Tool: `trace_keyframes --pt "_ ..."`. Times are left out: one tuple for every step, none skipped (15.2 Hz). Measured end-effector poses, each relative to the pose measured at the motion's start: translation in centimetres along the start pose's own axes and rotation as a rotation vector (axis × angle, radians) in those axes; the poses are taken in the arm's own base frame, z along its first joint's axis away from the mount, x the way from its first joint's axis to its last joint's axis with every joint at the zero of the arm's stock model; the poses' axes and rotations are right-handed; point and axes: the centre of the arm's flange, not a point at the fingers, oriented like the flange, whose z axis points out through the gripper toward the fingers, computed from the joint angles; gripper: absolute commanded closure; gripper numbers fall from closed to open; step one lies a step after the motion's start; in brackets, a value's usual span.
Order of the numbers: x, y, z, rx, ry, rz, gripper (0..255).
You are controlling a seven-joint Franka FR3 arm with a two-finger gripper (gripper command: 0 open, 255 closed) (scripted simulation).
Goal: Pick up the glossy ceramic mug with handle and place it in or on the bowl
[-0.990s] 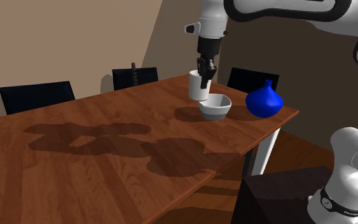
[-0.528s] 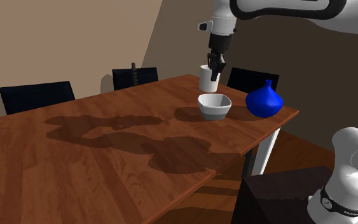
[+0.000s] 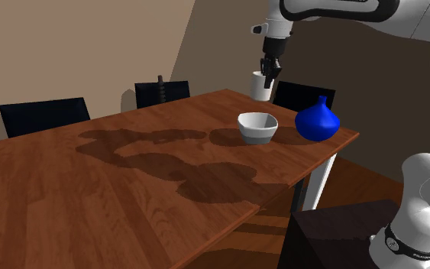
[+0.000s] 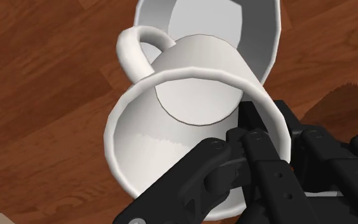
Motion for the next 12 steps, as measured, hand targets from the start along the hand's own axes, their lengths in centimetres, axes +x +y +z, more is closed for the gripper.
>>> trace_keyframes --pt "-0.5 0.5 0.2 0.0 0.0 0.0 255" --pt "-0.8 0.6 0.5 0.0 0.0 -0.001 255" --pt "-0.9 0.7 1.0 0.0 0.0 -0.001 255" --pt "-1.0 0.6 1.5 0.0 0.0 -0.002 255" --pt "-1.0 0.7 2.0 0.0 0.0 -0.002 255" --pt "-1.1 0.7 2.6 0.0 0.0 -0.002 255" --pt "-1.1 0.6 3.0 0.0 0.0 -0.002 255" --pt "-1.2 0.6 3.5 0.0 0.0 -0.002 255" --pt "-1.2 0.6 4.0 0.0 0.0 -0.002 255" --pt "-1.2 0.6 4.5 0.0 0.0 -0.002 255" --pt "-1.3 0.4 5.1 0.0 0.0 -0.002 255" --pt "-1.3 0.4 5.6 0.0 0.0 -0.002 255"
